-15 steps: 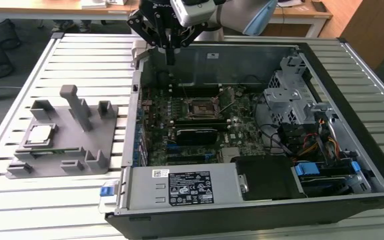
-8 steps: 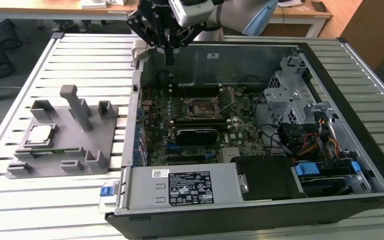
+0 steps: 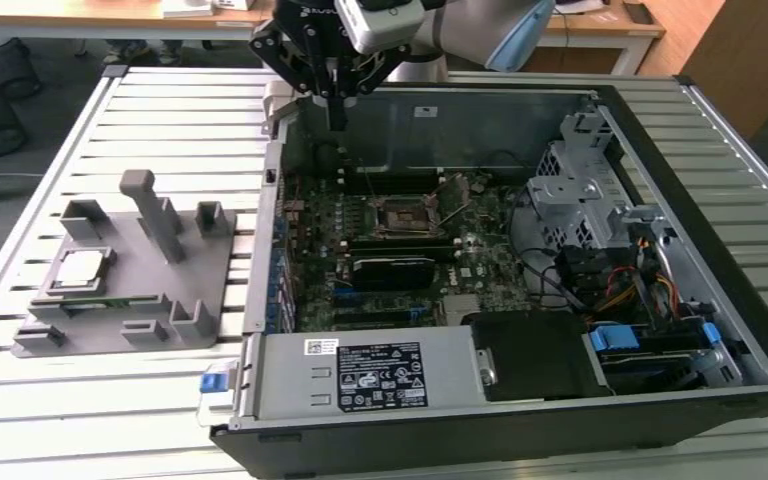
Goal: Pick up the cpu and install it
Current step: 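Reach for the cpu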
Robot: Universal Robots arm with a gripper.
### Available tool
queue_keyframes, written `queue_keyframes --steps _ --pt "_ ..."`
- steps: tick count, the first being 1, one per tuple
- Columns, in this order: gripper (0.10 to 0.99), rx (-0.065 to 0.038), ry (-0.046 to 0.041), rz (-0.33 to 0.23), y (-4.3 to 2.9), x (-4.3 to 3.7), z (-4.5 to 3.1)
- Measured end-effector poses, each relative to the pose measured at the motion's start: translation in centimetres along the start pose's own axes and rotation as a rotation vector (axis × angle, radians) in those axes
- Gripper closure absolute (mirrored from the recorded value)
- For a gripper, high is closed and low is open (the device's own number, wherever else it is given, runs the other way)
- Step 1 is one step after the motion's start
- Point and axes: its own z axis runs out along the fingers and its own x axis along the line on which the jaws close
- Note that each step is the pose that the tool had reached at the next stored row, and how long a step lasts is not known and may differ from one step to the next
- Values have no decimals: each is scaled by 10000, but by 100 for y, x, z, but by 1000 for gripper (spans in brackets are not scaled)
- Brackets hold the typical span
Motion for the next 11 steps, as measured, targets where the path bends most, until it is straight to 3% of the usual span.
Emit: queue_keyframes --steps 11 --pt "980 0 1 0 -2 26 0"
